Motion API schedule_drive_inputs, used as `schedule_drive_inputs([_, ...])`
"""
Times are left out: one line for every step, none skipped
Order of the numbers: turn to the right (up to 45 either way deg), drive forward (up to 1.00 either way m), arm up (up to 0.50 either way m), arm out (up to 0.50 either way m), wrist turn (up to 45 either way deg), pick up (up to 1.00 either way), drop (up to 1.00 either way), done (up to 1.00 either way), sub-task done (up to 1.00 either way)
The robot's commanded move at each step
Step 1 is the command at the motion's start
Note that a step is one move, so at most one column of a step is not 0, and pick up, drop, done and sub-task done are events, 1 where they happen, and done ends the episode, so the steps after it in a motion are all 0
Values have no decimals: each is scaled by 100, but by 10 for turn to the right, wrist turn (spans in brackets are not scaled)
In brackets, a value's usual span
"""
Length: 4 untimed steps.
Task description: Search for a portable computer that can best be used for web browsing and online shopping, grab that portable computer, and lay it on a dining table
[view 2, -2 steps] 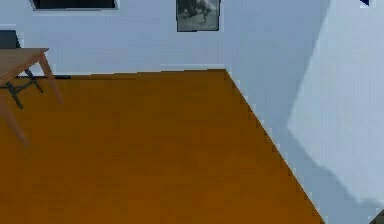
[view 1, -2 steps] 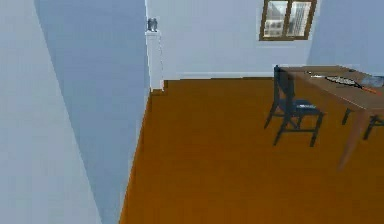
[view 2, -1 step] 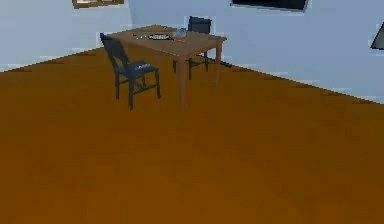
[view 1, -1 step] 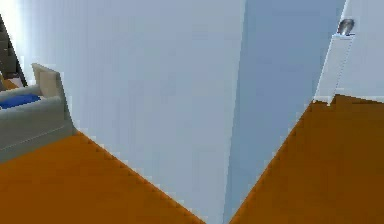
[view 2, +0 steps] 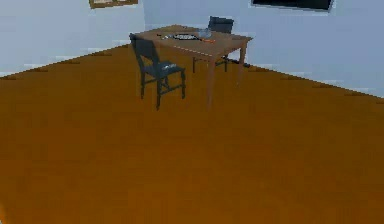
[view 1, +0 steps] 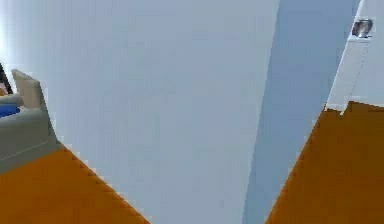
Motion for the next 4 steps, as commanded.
schedule_drive_inputs([-450, 0, 0, 0, 0, 0, 0, 0, 0])
schedule_drive_inputs([-210, 0, 0, 0, 0, 0, 0, 0, 0])
schedule_drive_inputs([0, 100, 0, 0, 0, 0, 0, 0, 0])
schedule_drive_inputs([-120, 0, 0, 0, 0, 0, 0, 0, 0])
